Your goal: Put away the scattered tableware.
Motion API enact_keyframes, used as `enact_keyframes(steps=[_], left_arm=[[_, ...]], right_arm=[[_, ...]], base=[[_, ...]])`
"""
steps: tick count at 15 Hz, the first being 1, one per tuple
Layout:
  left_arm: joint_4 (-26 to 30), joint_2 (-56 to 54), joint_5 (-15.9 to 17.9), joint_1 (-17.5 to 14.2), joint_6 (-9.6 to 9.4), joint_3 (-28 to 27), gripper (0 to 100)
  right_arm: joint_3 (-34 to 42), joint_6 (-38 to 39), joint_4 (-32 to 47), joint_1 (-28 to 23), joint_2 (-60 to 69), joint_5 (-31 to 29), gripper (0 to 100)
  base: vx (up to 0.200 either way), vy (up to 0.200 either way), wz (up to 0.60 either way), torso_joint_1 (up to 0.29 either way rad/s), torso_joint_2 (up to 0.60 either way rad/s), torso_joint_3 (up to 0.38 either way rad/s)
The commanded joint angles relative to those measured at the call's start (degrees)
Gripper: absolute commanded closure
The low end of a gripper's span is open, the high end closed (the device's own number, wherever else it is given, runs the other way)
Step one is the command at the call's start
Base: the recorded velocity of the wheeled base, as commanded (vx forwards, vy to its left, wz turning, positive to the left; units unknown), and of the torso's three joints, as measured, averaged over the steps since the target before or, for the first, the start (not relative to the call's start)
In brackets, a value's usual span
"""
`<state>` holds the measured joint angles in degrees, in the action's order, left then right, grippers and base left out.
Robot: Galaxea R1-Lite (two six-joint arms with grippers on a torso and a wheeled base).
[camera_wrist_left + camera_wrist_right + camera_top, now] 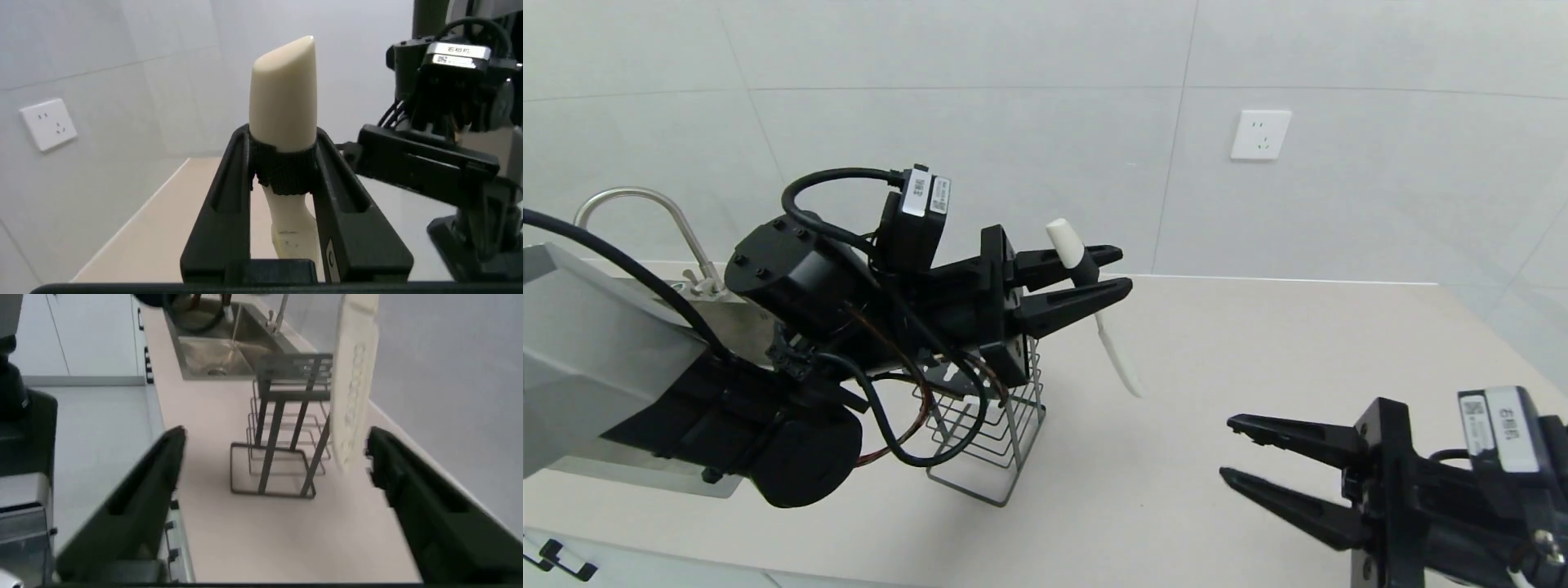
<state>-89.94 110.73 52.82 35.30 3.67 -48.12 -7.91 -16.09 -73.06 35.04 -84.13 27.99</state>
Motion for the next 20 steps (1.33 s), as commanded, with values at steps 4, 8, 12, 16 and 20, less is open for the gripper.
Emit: enact_keyframes(steps=[4, 8, 12, 16, 20], left_arm=[[-0.1, -6.2, 1.5, -0.7, -3.41, 6.7, 100], [-0.1, -10.3, 1.5, -2.9, -3.93, 11.7, 100], [9.3, -16.5, 1.5, -8.2, -3.93, 3.4, 100], [22.4, -20.2, 3.5, -12.7, -9.47, -1.0, 100], [29.8, -20.1, 7.8, -16.1, -17.03, -9.1, 100]], right_arm=[[7.9, 0.3, 3.0, -13.3, 17.2, -0.3, 100], [7.9, 0.0, 16.3, -29.9, 50.8, 0.0, 100], [7.9, 0.0, 45.5, -33.4, 77.6, 0.0, 100], [7.9, 0.8, 58.4, -34.9, 84.1, -1.8, 100], [7.6, 5.8, 71.1, -35.0, 84.1, -7.0, 100]], base=[[0.000, 0.000, 0.00, 0.000, 0.00, 0.000], [0.000, 0.000, 0.00, 0.000, 0.00, 0.000], [0.000, 0.000, 0.00, 0.000, 0.00, 0.000], [0.000, 0.000, 0.00, 0.000, 0.00, 0.000], [0.000, 0.000, 0.00, 0.000, 0.00, 0.000]])
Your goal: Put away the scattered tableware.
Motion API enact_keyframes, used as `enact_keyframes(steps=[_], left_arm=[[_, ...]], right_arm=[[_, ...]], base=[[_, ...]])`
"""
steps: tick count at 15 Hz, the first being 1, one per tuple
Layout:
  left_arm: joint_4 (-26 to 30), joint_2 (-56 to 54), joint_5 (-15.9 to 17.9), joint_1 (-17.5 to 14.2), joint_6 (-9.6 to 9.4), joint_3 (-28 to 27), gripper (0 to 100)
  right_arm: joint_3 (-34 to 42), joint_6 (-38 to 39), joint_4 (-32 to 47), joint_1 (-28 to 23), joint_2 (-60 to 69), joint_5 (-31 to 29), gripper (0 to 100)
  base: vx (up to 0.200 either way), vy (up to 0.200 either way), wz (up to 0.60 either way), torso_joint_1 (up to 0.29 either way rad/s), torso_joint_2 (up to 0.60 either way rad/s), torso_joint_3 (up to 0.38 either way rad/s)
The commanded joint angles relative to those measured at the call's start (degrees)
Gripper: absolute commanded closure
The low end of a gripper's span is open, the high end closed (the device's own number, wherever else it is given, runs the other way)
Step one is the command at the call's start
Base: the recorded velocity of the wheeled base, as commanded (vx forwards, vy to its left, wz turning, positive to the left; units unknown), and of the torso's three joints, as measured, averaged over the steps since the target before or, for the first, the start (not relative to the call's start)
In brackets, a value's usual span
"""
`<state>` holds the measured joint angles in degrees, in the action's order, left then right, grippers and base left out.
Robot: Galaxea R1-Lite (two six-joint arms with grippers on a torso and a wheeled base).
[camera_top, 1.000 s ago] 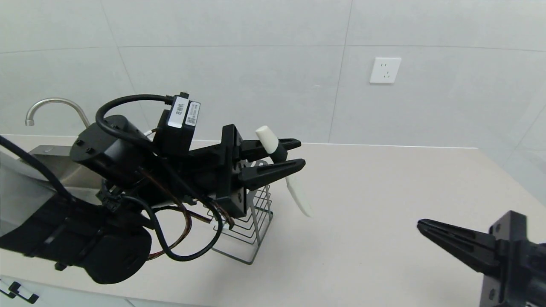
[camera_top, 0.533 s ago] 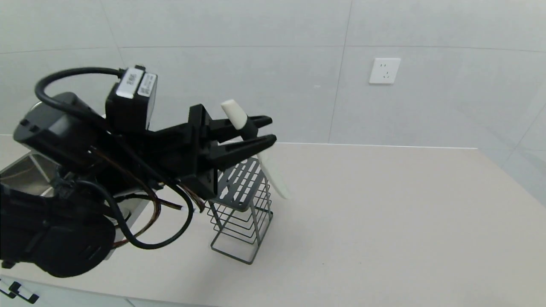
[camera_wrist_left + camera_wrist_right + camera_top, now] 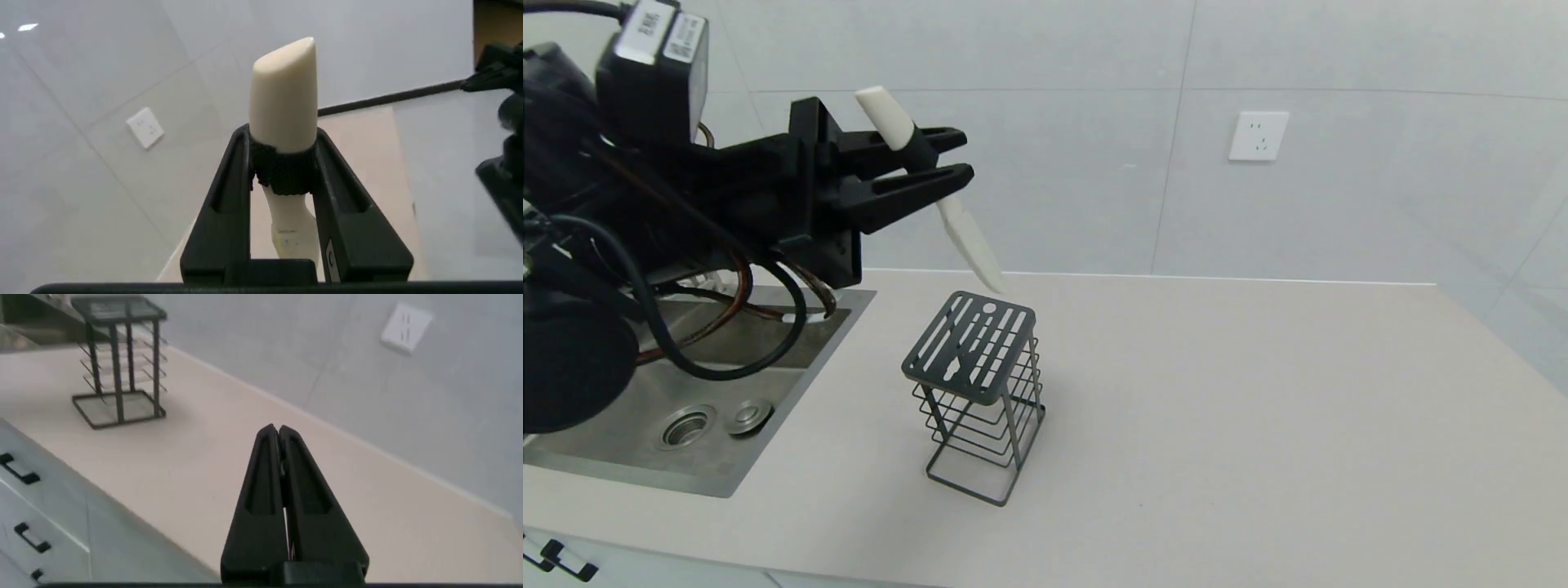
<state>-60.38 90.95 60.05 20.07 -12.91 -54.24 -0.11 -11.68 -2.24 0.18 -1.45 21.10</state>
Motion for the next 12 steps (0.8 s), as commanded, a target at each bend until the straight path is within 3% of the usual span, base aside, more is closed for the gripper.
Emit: enact_keyframes(steps=[1, 2, 4, 5, 7, 10, 11, 12], left_arm=[[0.5, 0.0, 0.7, -2.1, -0.63, -4.1, 100], [0.7, 0.6, 0.9, -3.9, -1.42, -4.0, 100], [1.5, 2.2, 1.6, -6.0, -5.55, -4.1, 100], [3.0, 2.4, 2.9, -5.8, -8.89, -4.0, 100], [6.9, 1.9, 2.9, -2.8, -12.05, -3.9, 100], [12.5, 1.8, 2.8, -1.3, -17.15, -2.8, 100], [15.5, 1.9, 2.8, -1.5, -19.79, -1.8, 100], [16.5, 2.2, 2.8, -1.9, -20.93, -1.7, 100]], right_arm=[[-0.3, 4.7, 0.3, -0.2, 1.5, -1.2, 100], [-0.3, 8.6, 0.4, -0.2, 1.5, -6.2, 100], [-0.2, 10.9, 0.0, -0.2, 1.5, -11.6, 100], [0.1, 10.1, -0.3, -0.3, 1.5, -12.7, 100], [0.1, 8.3, 2.1, -0.3, 1.5, -19.4, 100], [0.1, 9.8, 2.2, -0.3, 1.5, -19.8, 100], [0.1, 11.4, 2.3, -0.3, 1.5, -19.8, 100], [0.1, 11.3, 2.3, -0.3, 1.5, -19.8, 100]], base=[[0.000, 0.000, 0.00, 0.000, 0.00, 0.000], [0.000, 0.000, 0.00, 0.000, 0.00, 0.000], [0.000, 0.000, 0.00, 0.000, 0.00, 0.000], [0.000, 0.000, 0.00, 0.000, 0.00, 0.000], [0.000, 0.000, 0.00, 0.000, 0.00, 0.000], [0.000, 0.000, 0.00, 0.000, 0.00, 0.000], [0.000, 0.000, 0.00, 0.000, 0.00, 0.000], [0.000, 0.000, 0.00, 0.000, 0.00, 0.000]])
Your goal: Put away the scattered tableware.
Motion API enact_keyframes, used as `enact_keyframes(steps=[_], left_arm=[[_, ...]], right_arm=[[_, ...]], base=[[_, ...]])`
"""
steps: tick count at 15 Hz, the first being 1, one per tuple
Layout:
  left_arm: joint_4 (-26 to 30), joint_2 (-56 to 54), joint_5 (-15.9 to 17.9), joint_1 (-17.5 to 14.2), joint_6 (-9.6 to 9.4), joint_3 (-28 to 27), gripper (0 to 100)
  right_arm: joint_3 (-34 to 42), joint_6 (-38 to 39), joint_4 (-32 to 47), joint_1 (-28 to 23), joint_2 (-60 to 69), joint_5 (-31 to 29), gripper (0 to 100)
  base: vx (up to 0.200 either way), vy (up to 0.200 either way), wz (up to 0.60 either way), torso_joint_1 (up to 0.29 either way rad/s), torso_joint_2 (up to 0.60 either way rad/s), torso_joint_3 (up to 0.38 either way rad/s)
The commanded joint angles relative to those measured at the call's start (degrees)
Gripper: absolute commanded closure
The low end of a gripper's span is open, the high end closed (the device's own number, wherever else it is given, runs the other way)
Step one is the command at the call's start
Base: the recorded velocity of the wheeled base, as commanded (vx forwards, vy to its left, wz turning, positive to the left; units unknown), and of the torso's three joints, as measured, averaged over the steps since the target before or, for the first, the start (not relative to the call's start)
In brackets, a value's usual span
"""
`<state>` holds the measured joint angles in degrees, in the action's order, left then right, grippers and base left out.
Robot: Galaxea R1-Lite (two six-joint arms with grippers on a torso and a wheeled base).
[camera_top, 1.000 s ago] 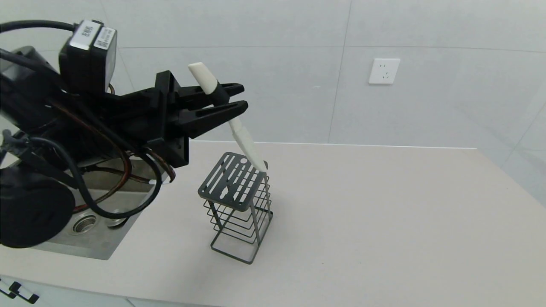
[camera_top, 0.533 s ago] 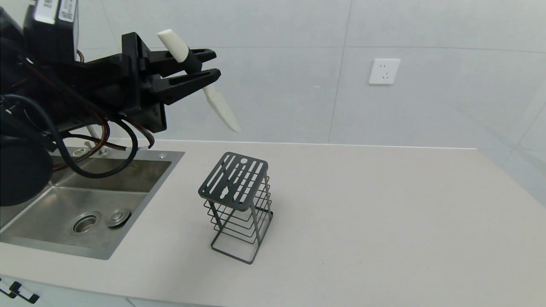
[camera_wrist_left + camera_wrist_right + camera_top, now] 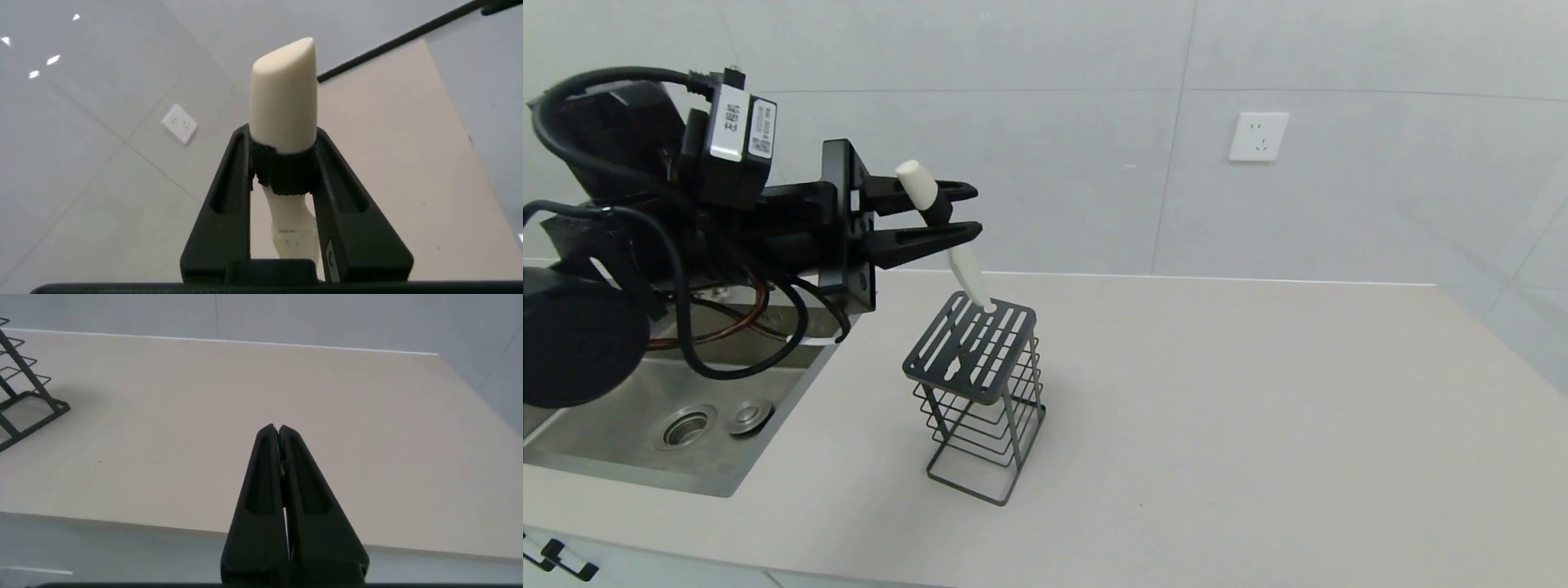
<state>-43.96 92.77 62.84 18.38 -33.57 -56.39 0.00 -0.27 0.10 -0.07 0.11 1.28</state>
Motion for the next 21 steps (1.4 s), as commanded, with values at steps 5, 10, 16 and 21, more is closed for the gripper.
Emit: enact_keyframes(steps=[5, 10, 16, 21], left_arm=[[0.2, 1.9, 0.0, -0.6, -0.35, 0.4, 100], [-0.2, 3.4, 0.0, 0.1, -0.79, 0.5, 100], [0.3, 4.8, 1.8, 3.0, -0.79, 0.6, 100], [0.0, 5.5, 1.8, 0.8, -0.88, 0.4, 100]], right_arm=[[0.0, 0.0, 0.0, 0.0, -0.1, 0.1, 100], [0.0, 0.0, 0.0, 0.0, -0.1, 0.1, 100], [0.0, 0.0, 0.0, 0.0, -0.1, 0.2, 100], [0.0, 0.0, 0.0, 0.0, -0.1, 0.1, 100]], base=[[0.000, 0.000, 0.00, 0.000, 0.00, 0.000], [0.000, 0.000, 0.00, 0.000, 0.00, 0.000], [0.000, 0.000, 0.00, 0.000, 0.00, 0.000], [0.000, 0.000, 0.00, 0.000, 0.00, 0.000]])
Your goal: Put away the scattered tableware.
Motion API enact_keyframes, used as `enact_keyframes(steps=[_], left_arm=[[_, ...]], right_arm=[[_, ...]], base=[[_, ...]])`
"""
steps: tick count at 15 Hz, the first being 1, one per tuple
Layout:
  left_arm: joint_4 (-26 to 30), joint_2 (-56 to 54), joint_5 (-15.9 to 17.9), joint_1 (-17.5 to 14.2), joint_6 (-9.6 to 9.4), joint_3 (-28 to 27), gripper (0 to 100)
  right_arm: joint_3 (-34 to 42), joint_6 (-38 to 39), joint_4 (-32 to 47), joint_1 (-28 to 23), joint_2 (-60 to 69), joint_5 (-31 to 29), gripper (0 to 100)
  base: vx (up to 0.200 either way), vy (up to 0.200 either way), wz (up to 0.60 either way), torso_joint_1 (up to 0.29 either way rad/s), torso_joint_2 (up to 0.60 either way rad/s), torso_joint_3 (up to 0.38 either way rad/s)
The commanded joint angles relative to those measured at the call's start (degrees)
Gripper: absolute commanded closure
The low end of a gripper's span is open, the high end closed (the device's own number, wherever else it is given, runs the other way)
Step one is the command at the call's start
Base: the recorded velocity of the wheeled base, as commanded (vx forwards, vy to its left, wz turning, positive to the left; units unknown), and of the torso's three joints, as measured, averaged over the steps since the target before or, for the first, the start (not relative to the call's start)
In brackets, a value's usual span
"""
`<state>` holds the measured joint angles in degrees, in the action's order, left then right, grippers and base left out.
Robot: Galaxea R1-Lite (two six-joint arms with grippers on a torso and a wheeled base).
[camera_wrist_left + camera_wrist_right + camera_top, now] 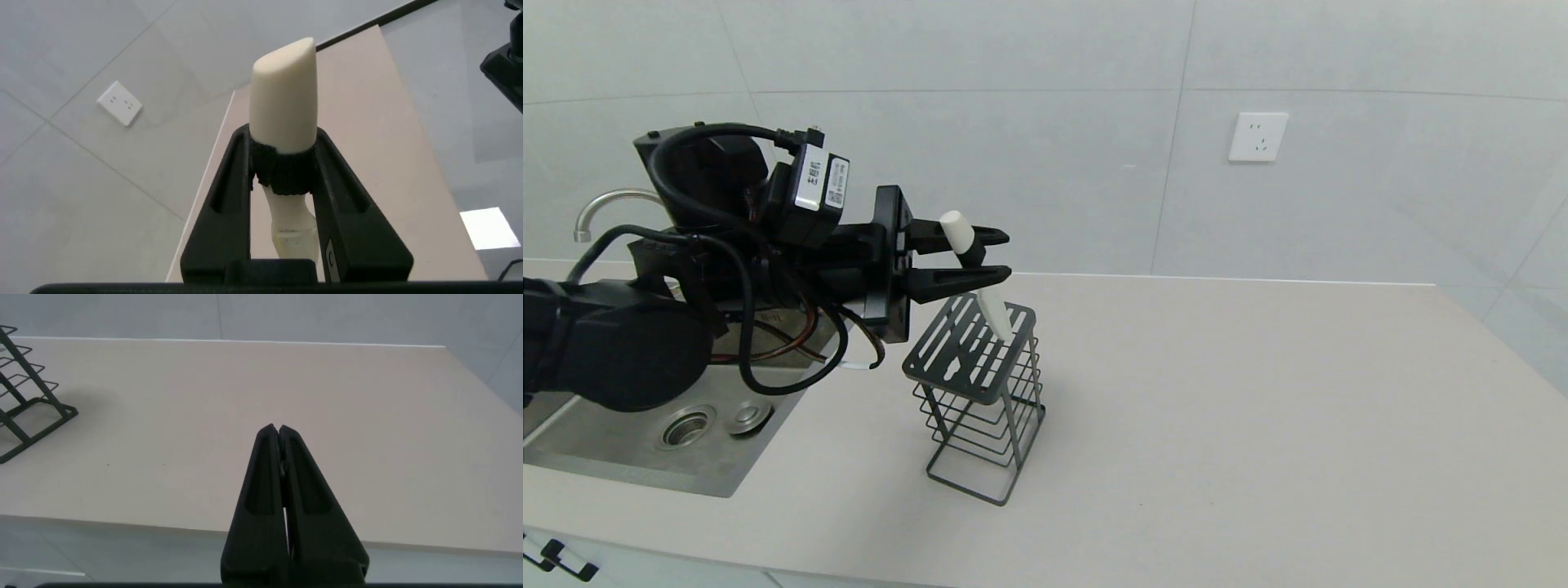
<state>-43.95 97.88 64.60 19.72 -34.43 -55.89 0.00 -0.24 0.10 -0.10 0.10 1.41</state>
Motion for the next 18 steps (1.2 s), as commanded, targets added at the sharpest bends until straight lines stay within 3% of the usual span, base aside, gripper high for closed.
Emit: enact_keyframes(steps=[1, 14, 18], left_arm=[[-0.1, 0.5, 0.0, -0.8, -0.11, 0.0, 100], [-1.1, 2.2, -0.1, -0.6, -0.29, -0.3, 100], [-1.3, 3.7, -0.2, -0.9, -0.29, -2.9, 100]], right_arm=[[0.0, 0.0, 0.0, 0.0, -0.1, 0.0, 100], [0.0, 0.0, 0.0, 0.0, -0.1, 0.1, 100], [0.0, 0.0, 0.0, 0.0, -0.1, 0.0, 100]], base=[[0.000, 0.000, 0.00, 0.000, 0.00, 0.000], [0.000, 0.000, 0.00, 0.000, 0.00, 0.000], [0.000, 0.000, 0.00, 0.000, 0.00, 0.000]])
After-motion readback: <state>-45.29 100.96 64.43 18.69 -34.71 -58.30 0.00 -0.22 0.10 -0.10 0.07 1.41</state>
